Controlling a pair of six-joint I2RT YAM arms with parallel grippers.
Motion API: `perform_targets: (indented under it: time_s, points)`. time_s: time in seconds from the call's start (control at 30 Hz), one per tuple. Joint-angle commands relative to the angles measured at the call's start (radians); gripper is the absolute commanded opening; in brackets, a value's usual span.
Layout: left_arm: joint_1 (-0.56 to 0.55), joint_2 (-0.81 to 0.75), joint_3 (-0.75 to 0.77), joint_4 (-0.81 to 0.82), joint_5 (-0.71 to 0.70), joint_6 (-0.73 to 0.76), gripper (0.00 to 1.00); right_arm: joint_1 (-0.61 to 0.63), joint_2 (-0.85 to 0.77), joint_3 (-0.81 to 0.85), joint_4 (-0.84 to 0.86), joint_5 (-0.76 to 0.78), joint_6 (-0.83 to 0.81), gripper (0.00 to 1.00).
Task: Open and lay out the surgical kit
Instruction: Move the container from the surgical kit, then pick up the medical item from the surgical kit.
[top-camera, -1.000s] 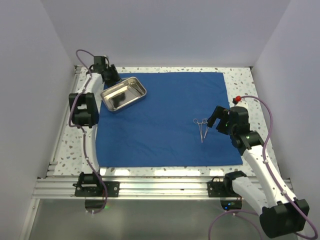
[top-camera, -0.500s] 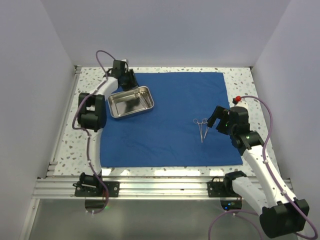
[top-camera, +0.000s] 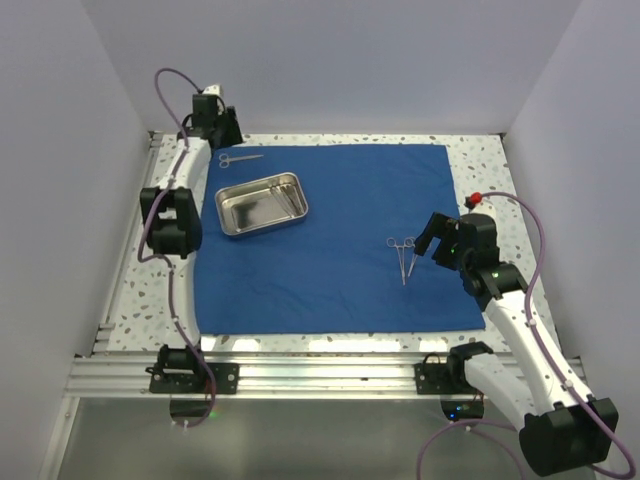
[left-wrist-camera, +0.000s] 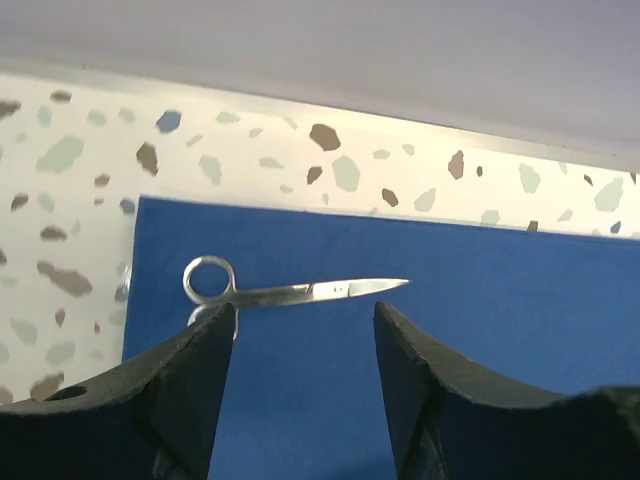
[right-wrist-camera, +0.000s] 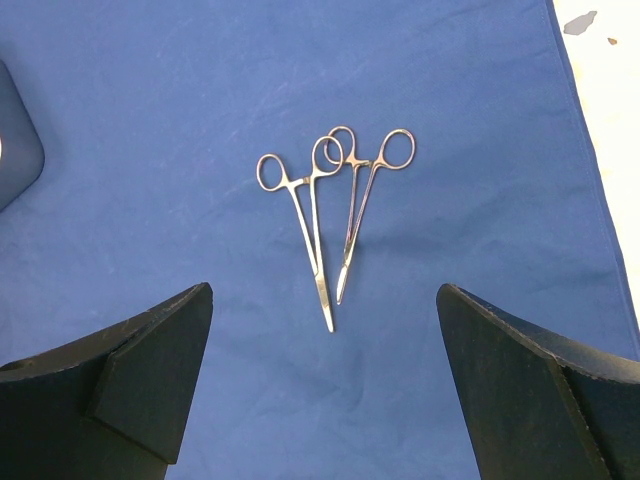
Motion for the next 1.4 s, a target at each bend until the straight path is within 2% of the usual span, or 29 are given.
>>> perform_targets:
  time_s: [0.0, 0.07, 0.2, 0.23, 0.33, 0.37, 0.53, 0.77, 0.97, 1.13, 1.23, 1.37]
  points:
    - [-0.002, 0.07, 0.09, 0.064, 0.138, 0.295, 0.63, 0.003, -0.014, 0.004, 0.022, -0.008, -0.009, 0.99]
    - [0.005, 0.132, 0.196, 0.002, 0.145, 0.378, 0.63, 0.002, -0.003, -0.003, 0.036, -0.017, -0.008, 0.99]
    - [0.026, 0.155, 0.189, 0.02, 0.172, 0.548, 0.68, 0.002, 0.03, 0.002, 0.041, -0.066, -0.005, 0.99]
    - [0.026, 0.159, 0.189, 0.026, 0.163, 0.558, 0.68, 0.002, 0.035, 0.002, 0.044, -0.078, -0.005, 0.99]
    - [0.072, 0.184, 0.213, 0.006, 0.292, 0.527, 0.64, 0.003, 0.05, -0.004, 0.064, -0.098, -0.002, 0.99]
    - [0.086, 0.181, 0.201, 0.006, 0.345, 0.523, 0.64, 0.002, 0.056, -0.006, 0.07, -0.105, 0.0, 0.99]
    - [0.088, 0.153, 0.128, -0.026, 0.442, 0.585, 0.6, 0.002, 0.089, -0.007, 0.088, -0.152, 0.006, 0.99]
    - [0.04, 0.224, 0.184, -0.097, 0.355, 0.673, 0.59, 0.002, 0.077, -0.013, 0.09, -0.167, 0.008, 0.99]
    - [-0.017, 0.179, 0.077, -0.014, 0.285, 0.711, 0.57, 0.002, 0.08, -0.013, 0.092, -0.181, 0.008, 0.99]
    - [-0.024, 0.294, 0.253, -0.098, 0.185, 0.71, 0.56, 0.002, 0.07, -0.015, 0.09, -0.18, 0.008, 0.99]
    - [-0.034, 0.258, 0.162, -0.013, 0.162, 0.71, 0.58, 0.0, 0.07, -0.018, 0.095, -0.178, 0.009, 0.99]
    - [-0.034, 0.299, 0.258, -0.046, 0.125, 0.711, 0.58, 0.0, 0.076, -0.016, 0.095, -0.186, 0.008, 0.99]
